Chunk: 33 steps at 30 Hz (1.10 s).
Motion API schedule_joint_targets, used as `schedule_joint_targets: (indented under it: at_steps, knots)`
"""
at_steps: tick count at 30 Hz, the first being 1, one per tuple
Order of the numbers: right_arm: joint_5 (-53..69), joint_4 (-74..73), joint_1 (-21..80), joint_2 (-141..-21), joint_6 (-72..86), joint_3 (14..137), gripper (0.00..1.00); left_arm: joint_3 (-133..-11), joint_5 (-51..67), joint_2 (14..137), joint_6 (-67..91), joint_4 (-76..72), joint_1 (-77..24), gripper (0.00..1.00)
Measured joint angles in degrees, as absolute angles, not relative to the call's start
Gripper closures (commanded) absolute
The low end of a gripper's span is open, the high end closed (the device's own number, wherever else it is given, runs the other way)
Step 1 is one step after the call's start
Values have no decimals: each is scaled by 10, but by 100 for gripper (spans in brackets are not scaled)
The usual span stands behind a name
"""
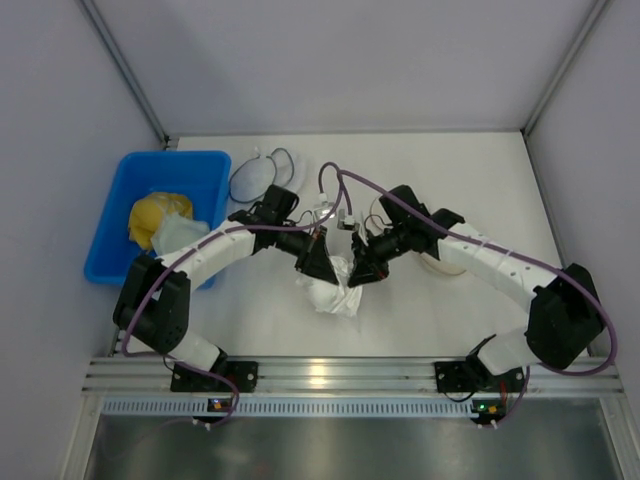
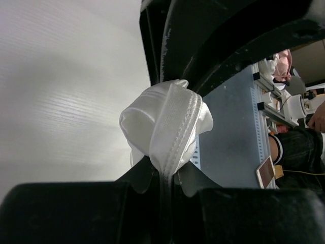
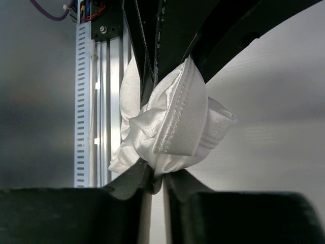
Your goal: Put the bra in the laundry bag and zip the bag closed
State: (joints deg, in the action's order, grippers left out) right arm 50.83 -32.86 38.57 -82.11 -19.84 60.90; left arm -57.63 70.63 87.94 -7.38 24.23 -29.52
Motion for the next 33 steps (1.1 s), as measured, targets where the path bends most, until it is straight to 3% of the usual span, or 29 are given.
schedule_joint_targets:
  at_steps: [5, 11, 14, 21, 29, 33]
  knots:
    - [484, -324, 375, -811, -170, 616, 42, -588, 694, 879, -25, 240, -304, 100]
    - [464, -312, 272, -776, -121, 620, 17, -593, 639, 879, 59, 218, -286, 100]
    - [444, -314, 189, -754, -102, 622, 17, -599, 602, 876, 100, 202, -265, 100]
    - [308, -366, 42, -787, -144, 671, 31, -639, 549, 861, 162, 181, -251, 100]
    - [110, -390, 13, -879, -228, 675, 35, -660, 502, 842, 197, 176, -208, 100]
    - [48, -389, 13, -921, -255, 675, 44, -683, 494, 842, 215, 173, -157, 100]
